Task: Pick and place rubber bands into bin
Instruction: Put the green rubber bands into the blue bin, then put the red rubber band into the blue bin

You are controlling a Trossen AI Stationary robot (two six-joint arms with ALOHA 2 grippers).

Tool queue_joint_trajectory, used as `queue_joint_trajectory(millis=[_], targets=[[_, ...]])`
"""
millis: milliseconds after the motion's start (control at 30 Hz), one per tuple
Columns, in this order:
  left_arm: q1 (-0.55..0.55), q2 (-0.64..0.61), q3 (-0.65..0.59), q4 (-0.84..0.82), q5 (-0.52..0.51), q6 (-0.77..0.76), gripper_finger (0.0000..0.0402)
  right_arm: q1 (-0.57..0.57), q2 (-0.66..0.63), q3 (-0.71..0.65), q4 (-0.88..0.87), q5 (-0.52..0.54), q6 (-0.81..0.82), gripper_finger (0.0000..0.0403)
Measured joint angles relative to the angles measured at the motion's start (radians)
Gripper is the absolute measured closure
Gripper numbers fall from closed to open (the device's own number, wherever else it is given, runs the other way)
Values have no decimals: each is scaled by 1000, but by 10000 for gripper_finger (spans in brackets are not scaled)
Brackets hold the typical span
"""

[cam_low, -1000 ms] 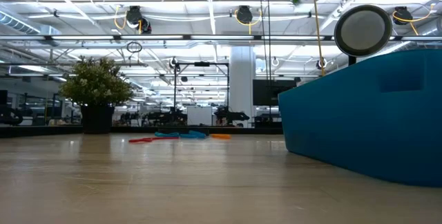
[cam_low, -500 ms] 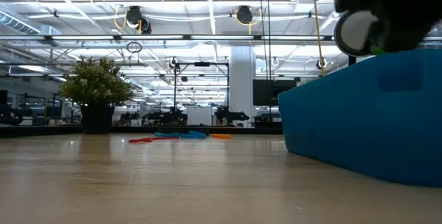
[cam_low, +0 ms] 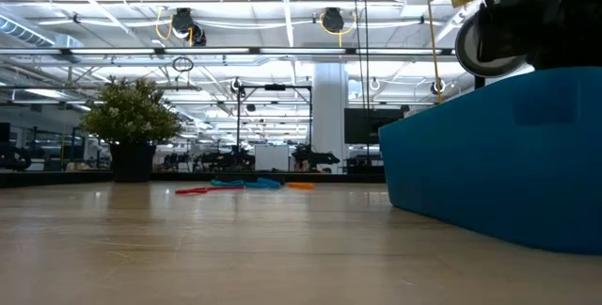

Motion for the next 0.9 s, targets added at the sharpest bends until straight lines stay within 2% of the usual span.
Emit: queue_joint_trajectory(millis=[200,433,567,667,767,900], targets=[[0,0,0,0,0,0,210,0,0,0,48,0,-32,368],[0,0,0,-1,0,-8,210,0,-2,0,90,0,-71,289],[0,0,0,-10,0,-8,210,-3,-48,0,83,9,-60,257],[0,1,0,-53,-7,-6,211,-9,-115,0,85,74,-45,244],[0,29,0,-78,-60,-7,211,-16,-203,0,109,165,-47,238],[11,76,1,-138,-106,-46,211,-29,-311,0,214,236,-120,237]])
